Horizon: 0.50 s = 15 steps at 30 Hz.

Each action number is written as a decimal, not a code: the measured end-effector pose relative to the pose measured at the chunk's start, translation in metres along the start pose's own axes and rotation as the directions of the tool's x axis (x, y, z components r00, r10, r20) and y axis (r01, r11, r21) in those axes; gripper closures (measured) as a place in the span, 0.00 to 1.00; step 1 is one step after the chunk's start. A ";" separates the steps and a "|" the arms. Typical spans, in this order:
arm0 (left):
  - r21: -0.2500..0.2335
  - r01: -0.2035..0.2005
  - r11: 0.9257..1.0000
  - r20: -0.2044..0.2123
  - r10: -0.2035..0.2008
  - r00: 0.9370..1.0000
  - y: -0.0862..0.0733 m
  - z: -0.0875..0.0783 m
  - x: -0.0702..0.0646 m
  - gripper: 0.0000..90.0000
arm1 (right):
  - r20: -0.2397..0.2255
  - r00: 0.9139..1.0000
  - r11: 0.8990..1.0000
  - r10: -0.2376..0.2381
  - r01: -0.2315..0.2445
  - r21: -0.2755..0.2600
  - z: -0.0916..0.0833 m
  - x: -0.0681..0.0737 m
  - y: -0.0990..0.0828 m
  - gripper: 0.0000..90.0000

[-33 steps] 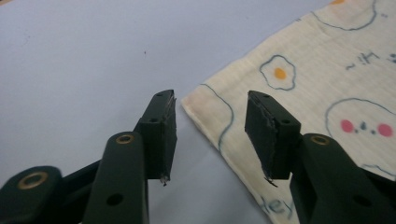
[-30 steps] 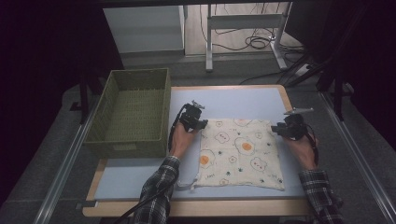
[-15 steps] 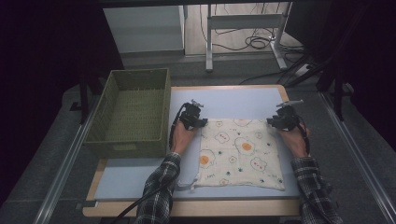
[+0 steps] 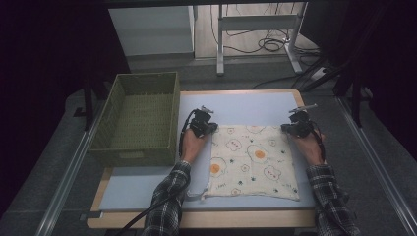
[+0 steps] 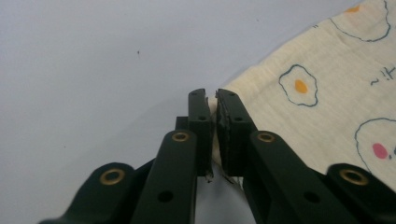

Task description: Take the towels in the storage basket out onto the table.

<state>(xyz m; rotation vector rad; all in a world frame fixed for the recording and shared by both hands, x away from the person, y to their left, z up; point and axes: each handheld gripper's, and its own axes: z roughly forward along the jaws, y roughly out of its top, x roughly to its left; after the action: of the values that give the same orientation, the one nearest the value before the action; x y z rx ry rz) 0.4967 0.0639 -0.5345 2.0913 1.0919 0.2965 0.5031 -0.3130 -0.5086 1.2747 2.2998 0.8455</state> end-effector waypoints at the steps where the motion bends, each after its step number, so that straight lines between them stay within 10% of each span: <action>1: 0.002 -0.011 1.000 -0.007 0.011 1.000 0.001 0.000 0.000 0.96 | 0.004 1.000 1.000 -0.003 0.003 -0.001 0.000 0.000 0.001 0.97; 9: -0.069 -0.034 0.997 -0.119 0.026 0.993 0.030 -0.016 0.000 0.97 | 0.021 0.999 0.997 0.033 -0.032 -0.071 -0.016 -0.010 0.024 0.97; 15: -0.064 -0.054 0.996 -0.125 0.046 0.991 0.016 -0.022 -0.010 0.96 | 0.000 1.000 0.996 0.016 -0.016 -0.088 -0.026 -0.008 0.012 0.97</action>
<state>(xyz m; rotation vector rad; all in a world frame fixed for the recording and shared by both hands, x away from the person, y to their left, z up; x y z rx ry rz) 0.4894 0.0615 -0.5070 2.0656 1.0866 0.4860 0.4997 -0.3234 -0.4816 1.2572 2.2288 0.9408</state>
